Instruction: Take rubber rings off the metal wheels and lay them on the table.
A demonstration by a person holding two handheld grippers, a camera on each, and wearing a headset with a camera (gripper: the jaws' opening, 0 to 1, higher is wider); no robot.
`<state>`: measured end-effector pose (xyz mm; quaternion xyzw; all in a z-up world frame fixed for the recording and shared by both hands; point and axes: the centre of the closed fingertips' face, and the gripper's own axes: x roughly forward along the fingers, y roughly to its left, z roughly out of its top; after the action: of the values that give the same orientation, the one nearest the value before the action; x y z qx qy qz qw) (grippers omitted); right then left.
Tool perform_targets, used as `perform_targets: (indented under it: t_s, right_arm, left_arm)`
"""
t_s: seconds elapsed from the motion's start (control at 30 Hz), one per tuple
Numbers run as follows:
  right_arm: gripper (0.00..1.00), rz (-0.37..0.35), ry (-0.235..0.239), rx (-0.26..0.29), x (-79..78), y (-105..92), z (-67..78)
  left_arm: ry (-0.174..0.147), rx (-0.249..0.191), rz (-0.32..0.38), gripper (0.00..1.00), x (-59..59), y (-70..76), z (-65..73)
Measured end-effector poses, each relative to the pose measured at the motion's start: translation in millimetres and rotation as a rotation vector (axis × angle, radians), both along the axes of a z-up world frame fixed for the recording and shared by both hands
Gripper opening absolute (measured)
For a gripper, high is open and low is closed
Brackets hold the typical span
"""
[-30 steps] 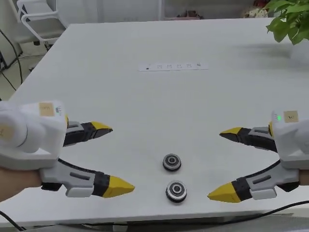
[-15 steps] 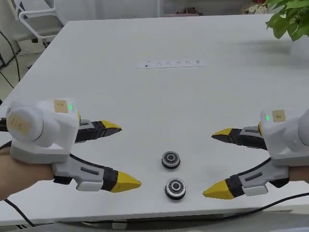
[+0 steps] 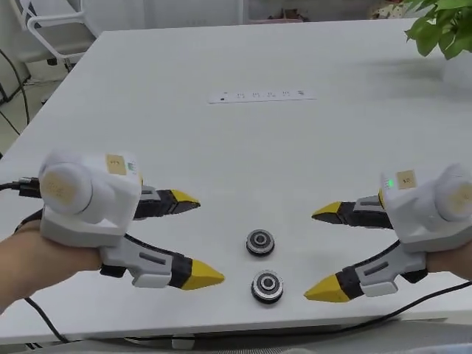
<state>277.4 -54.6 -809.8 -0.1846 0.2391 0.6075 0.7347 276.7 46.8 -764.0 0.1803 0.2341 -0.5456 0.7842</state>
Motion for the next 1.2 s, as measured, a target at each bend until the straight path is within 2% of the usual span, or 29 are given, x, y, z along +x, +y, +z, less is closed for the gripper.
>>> perform_targets:
  t_s: [0.17, 0.3, 0.5, 0.9, 1.2]
  right_arm:
    - [0.7, 0.033, 0.009, -0.025, -1.4, 2.5, -8.6]
    - [0.67, 0.05, 0.013, -0.036, -3.2, 5.5, -11.4]
    - [0.61, 0.07, 0.023, -0.037, -5.2, 10.4, -15.2]
    - [0.51, 0.112, 0.042, -0.043, -9.7, 18.5, -23.8]
    - [0.45, 0.131, 0.058, -0.046, -13.4, 23.1, -29.7]
  left_arm:
    - [-0.007, 0.013, -0.027, 0.66, -1.8, -7.9, -3.3]
    - [0.003, 0.016, -0.046, 0.65, -3.9, -13.7, -6.8]
    - [0.013, 0.046, -0.087, 0.6, -6.9, -19.6, -16.9]
    - [0.05, 0.071, -0.135, 0.53, -9.0, -30.2, -31.3]
    - [0.074, 0.101, -0.179, 0.48, -15.1, -40.0, -45.4]
